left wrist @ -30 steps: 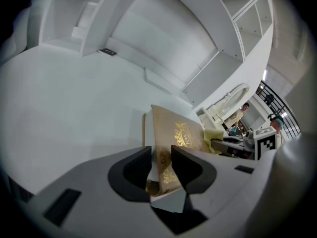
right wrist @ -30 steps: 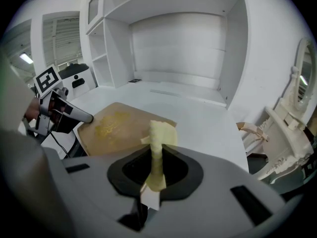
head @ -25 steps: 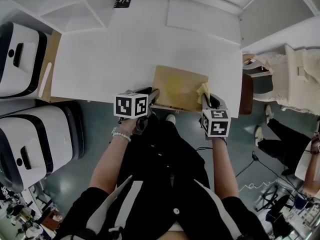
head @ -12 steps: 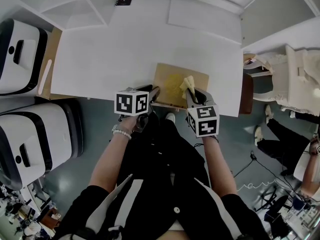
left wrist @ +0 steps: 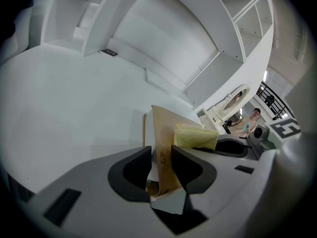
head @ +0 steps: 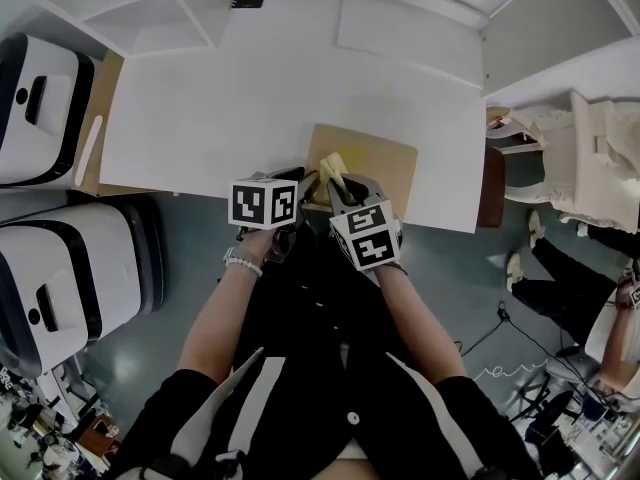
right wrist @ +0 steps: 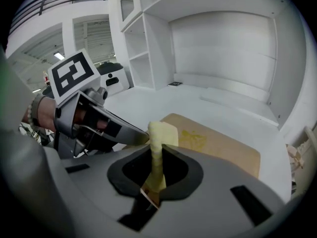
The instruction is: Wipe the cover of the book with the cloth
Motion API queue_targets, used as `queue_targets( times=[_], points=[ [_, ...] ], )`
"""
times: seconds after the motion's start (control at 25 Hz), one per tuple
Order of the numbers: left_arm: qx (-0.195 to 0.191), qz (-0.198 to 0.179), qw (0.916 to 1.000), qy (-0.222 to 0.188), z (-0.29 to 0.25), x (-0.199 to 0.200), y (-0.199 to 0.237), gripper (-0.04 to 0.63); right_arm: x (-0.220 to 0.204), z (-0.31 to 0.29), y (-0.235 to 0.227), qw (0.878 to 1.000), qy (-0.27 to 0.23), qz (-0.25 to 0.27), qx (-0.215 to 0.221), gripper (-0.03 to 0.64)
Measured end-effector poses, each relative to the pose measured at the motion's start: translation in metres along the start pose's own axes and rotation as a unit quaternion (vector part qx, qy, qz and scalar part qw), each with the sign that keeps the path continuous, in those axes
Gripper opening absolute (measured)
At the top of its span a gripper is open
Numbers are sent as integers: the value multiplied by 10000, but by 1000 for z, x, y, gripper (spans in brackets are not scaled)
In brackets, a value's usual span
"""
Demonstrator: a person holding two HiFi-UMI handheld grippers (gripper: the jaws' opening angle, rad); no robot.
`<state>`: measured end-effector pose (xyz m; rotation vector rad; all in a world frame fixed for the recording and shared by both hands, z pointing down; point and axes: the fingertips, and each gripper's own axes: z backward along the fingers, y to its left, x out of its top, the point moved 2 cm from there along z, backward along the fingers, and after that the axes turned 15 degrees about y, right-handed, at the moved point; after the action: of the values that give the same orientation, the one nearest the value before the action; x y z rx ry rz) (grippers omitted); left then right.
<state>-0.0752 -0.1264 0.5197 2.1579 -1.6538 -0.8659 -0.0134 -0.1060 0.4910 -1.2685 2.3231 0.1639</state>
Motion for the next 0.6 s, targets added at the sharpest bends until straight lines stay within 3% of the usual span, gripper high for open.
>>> queue_targets(
  times=[0.6],
  points=[
    [-5,-15,10000,30,0,-1,0,126,-29,16,-41,9986,102,-418,-322,36]
  ],
)
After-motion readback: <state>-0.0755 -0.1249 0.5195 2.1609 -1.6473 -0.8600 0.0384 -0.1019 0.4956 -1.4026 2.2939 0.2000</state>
